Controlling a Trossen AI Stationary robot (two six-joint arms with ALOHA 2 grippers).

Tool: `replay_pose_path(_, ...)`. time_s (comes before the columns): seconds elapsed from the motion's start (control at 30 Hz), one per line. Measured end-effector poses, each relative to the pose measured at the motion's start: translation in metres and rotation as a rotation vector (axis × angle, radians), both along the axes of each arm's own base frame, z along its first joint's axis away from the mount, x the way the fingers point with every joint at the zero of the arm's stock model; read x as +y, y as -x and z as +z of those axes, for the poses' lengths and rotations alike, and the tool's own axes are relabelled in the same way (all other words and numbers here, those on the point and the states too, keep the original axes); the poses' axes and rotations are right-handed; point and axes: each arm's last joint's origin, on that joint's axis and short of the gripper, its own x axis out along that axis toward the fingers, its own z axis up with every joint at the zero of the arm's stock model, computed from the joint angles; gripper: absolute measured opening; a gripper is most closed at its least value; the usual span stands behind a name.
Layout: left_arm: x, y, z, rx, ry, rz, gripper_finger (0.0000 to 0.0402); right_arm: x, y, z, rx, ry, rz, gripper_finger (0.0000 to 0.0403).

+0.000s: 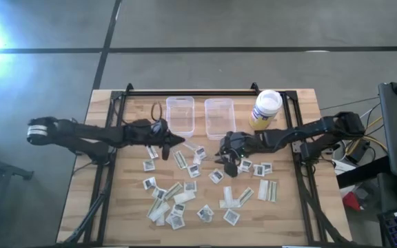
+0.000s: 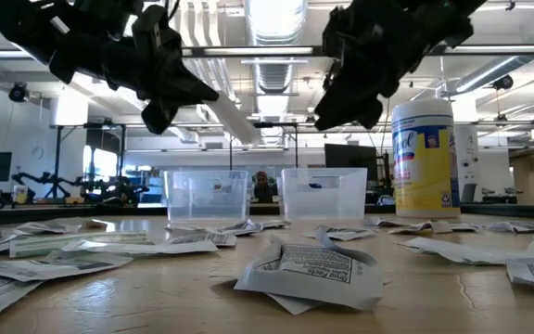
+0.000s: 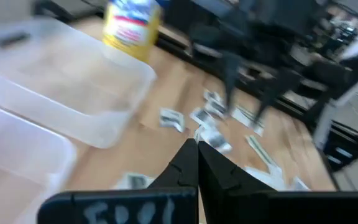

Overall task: Pick & Place First Aid Supplies
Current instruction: Put the green bandage pack into the left transparent bin

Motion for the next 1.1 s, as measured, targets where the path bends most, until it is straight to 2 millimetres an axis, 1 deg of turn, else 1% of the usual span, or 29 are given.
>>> replay_pose_path(0.2, 0.026, 0.021, 0.014, -0.018, -0.032, 0.153, 0.0000, 0.013, 0.007, -0.003, 0.020, 0.006, 0.042, 0.0153)
replay_pose_path(0.3, 0.040, 0.030, 0.016, -0.014, -0.034, 0.231, 0.0000, 0.017, 0.008, -0.005, 0.024, 0.007, 0.054, 0.0150)
replay_pose_path(0.4, 0.054, 0.038, 0.015, 0.005, -0.031, 0.310, 0.0000, 0.018, 0.010, -0.008, 0.034, 0.006, 0.056, 0.0144)
replay_pose_path(0.5, 0.066, 0.040, 0.010, 0.031, -0.017, 0.369, 0.0000, 0.018, 0.010, -0.009, 0.033, 0.006, 0.055, 0.0139)
replay_pose_path(0.63, 0.077, 0.037, 0.000, 0.099, 0.007, 0.405, 0.0000, 0.018, 0.010, -0.009, 0.029, 0.005, 0.055, 0.0132)
replay_pose_path(0.73, 0.085, 0.030, 0.000, 0.148, 0.020, 0.415, 0.0000, 0.017, 0.010, -0.009, 0.029, 0.005, 0.054, 0.0129)
replay_pose_path(1.0, 0.101, 0.007, 0.017, 0.365, 0.007, 0.381, 0.0000, 0.017, 0.010, -0.009, 0.030, 0.001, 0.051, 0.0133)
replay_pose_path(1.1, 0.104, 0.002, 0.025, 0.377, -0.003, 0.372, 0.0000, 0.017, 0.010, -0.009, 0.034, 0.000, 0.050, 0.0134)
